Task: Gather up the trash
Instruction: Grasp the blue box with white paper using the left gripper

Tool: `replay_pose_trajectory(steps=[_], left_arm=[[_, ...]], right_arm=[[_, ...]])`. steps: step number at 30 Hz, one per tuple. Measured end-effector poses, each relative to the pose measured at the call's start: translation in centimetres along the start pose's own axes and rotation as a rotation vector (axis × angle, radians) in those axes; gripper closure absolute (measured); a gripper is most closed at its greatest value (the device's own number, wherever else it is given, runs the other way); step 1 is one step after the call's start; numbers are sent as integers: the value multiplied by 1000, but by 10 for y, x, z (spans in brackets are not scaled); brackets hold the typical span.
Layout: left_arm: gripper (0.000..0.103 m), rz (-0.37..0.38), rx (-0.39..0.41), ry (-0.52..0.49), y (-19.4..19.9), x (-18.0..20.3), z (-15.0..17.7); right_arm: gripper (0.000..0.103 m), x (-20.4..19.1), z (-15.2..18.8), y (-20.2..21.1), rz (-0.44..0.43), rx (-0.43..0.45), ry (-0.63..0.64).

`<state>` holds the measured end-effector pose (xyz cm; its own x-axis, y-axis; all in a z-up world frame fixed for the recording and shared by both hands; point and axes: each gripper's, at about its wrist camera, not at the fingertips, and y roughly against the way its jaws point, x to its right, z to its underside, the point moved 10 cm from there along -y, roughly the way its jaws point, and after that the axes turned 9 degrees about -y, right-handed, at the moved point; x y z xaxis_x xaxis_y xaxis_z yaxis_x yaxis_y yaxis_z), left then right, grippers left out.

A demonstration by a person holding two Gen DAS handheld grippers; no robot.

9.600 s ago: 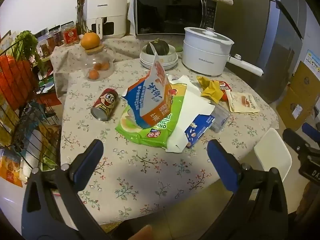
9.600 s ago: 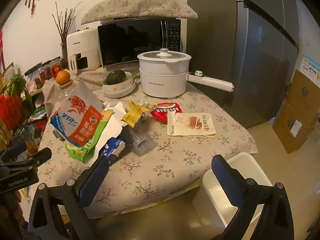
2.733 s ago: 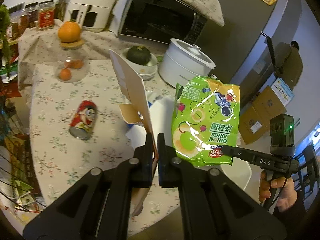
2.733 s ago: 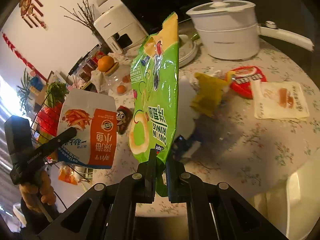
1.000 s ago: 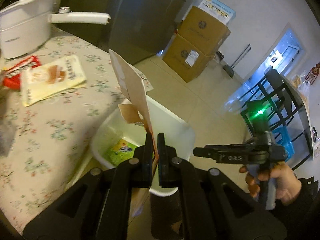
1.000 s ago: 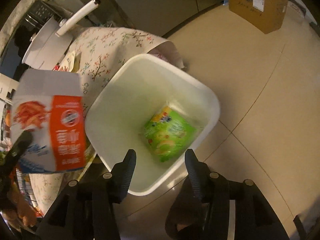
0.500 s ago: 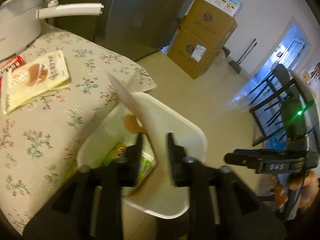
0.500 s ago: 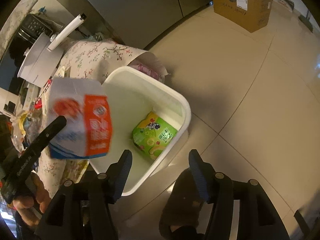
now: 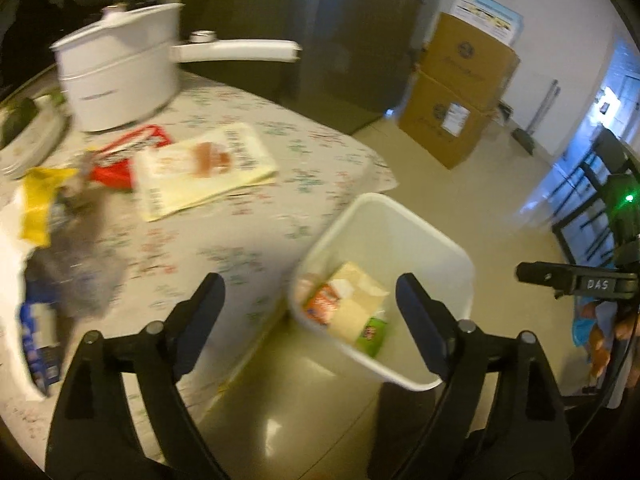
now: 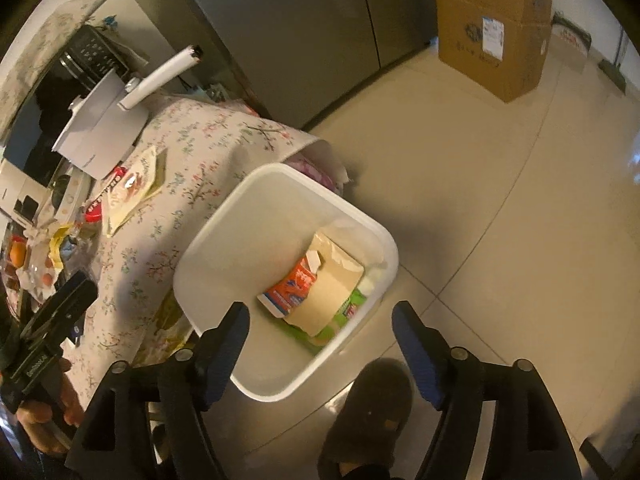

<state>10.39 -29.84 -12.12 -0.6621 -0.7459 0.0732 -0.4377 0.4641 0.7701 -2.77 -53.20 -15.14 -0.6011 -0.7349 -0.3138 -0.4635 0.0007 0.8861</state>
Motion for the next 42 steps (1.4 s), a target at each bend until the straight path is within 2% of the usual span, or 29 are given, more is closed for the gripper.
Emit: replay_pose_trajectory(steps=[5,9,16,25,31,42], left_arm=[[6,-80,6,18,26,-38,9],[4,-118,8,27,45,-61,16],[3,-189,-27,76,72,-112,37],[1,-290,-28,123,110,-184,71],[1,-322,-39,176,127,-224,96],[1,-360,-51,293,140,-285,127]], right_arm=[[20,-29,-2,6,17,41,71],[19,-59,-3,10,20,71,123],[16,-132,2,17,-9,125,237],[15,-231,27,7,-66,125,377],[15,-290,48,-7,-95,117,458],[14,-366,78,-35,-134,97,554]])
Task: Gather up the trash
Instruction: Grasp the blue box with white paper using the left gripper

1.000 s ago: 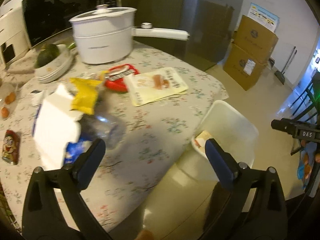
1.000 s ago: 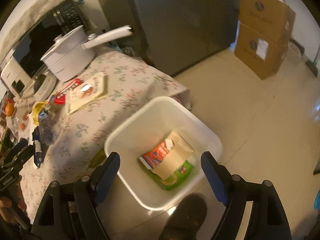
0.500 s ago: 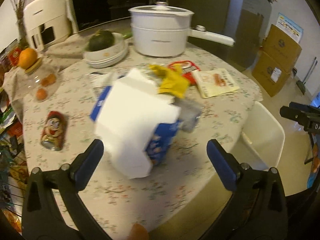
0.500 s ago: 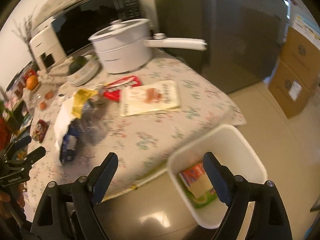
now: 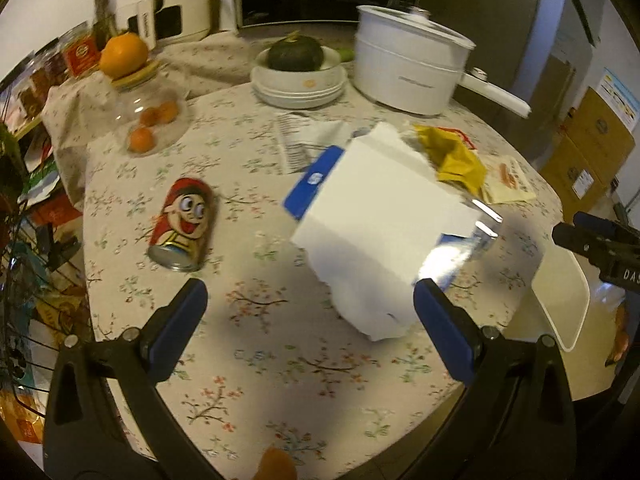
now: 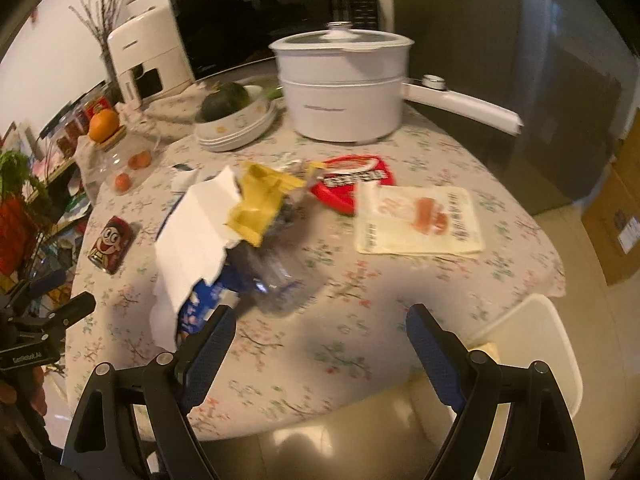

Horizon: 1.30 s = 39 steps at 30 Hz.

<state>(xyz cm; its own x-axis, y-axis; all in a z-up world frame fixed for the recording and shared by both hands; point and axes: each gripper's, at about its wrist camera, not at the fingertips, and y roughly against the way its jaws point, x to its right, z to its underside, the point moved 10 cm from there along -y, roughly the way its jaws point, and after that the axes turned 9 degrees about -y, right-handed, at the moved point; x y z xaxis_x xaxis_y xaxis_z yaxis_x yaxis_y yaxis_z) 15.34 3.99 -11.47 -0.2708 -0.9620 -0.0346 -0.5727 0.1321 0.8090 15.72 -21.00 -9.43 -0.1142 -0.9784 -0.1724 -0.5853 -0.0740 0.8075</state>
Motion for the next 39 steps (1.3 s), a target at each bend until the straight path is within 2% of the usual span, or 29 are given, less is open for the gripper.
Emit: replay_pose_trajectory(steps=[12,22,25,32,39], left_arm=[[1,9,-62,117,-28,-46,6],[1,102,-101,214,-37,-68,13],[7,110,-96,224,-42,-69,12],[13,227,-124,245,-59,-37,3],[13,254,-136,63,-59,30,-5]], right_arm=[[14,-40,-1,-26,-25,-20,45],[14,-51,-3,-29,-46,-24,39],[14,-55,-3,-28,-52,-21,41],[14,-51,-6,-30,-52,-25,16],[14,-16,-12,-26,-21,-31,-46]])
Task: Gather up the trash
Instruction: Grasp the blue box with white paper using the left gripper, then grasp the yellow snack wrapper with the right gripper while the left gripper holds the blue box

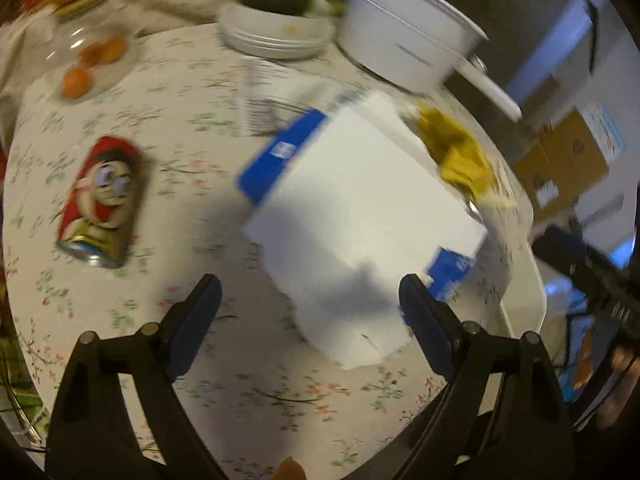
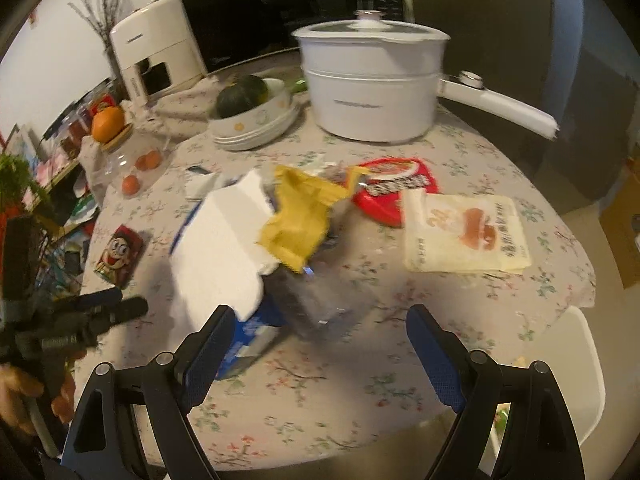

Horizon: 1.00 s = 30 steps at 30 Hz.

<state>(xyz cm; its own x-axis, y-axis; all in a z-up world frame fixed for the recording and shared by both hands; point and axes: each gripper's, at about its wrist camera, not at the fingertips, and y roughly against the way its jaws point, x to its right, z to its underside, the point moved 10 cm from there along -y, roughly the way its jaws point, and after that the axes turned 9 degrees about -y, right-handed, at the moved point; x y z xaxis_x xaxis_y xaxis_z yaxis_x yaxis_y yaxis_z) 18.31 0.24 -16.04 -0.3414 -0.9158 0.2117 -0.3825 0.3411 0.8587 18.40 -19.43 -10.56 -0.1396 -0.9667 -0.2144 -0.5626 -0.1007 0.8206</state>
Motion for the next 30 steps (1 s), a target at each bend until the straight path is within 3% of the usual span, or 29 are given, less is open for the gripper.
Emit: replay_pose_trajectory(steps=[5,11,16,19,21,24,30], left_arm=[[13,-14,-67,-129,-19,39,14],[14,-63,-130,-177,-39,52,31],[39,-98,-172,-185,-47,51,40],[61,-92,-171,-169,-44,44,40],[86,-85,-174,-148,-41,37,40],[97,-97,-154,-113,-34,22,38],[102,-107,-34,-28,2,-5,19]], right_arm=[[14,18,3,4,-2,-21,-36],[14,24,8,5,7,-34,-29],[14,25,9,5,4,-36,-36],[14,23,12,4,5,-41,-25],[14,22,13,3,8,-44,-19],[14,21,15,0,11,-51,-12],[14,17,12,-6,8,-53,-8]])
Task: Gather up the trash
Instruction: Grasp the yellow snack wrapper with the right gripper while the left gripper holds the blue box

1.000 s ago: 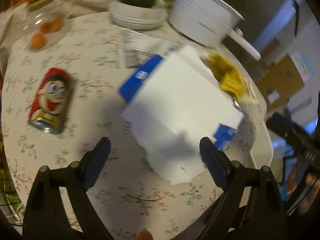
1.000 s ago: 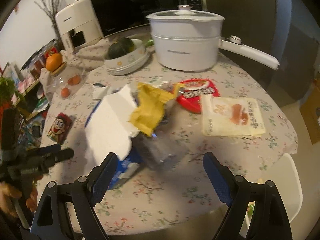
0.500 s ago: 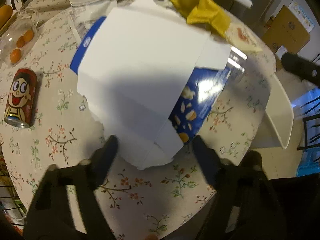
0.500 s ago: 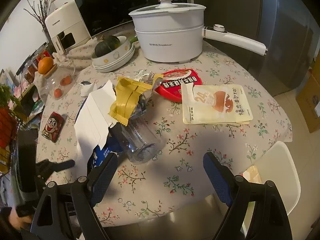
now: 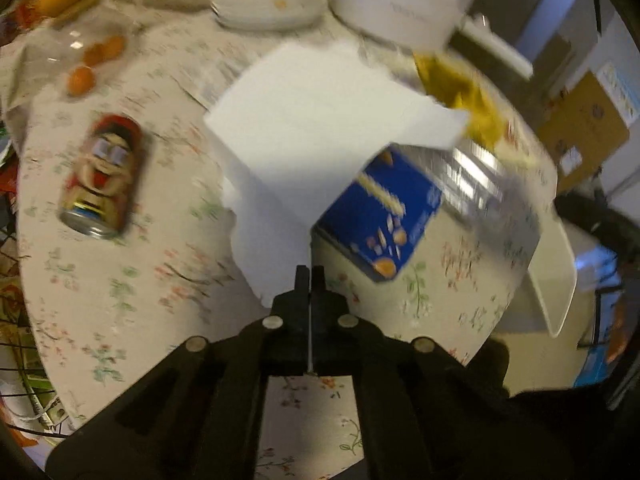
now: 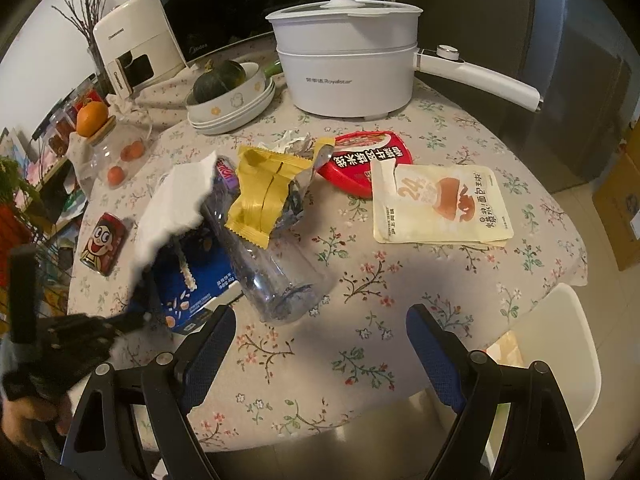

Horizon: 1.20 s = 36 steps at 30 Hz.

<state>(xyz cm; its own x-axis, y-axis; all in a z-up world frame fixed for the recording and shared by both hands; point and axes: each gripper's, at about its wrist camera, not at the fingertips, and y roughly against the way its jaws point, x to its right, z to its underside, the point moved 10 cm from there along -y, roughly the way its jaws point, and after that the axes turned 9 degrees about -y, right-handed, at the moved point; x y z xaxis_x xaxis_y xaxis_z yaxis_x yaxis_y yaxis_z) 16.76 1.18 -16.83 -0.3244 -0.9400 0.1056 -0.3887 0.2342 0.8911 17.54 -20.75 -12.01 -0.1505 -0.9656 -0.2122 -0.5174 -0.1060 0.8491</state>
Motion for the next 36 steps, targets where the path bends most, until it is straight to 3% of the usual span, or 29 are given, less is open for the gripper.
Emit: replay_pose_trajectory(steps=[3,10,27,33,36], left_arm=[[102,-1,82,51,25,-14,-9],[102,11,191,127,54,-22,-24],[102,80,263,231,74,-40,-35],[102,99,273,247,76,-42,-35],[102,108,275,256,77,-43,-35]], right_arm=[[14,-5,-5,-5,-7,5,2],[14,-22,-23,-21,-63,9,-28],[17,-42,-51,-63,-94,-4,-71],[34,-43,-54,-67,-113,-1,-80],[52,-46,-53,-67,-128,-4,-69]])
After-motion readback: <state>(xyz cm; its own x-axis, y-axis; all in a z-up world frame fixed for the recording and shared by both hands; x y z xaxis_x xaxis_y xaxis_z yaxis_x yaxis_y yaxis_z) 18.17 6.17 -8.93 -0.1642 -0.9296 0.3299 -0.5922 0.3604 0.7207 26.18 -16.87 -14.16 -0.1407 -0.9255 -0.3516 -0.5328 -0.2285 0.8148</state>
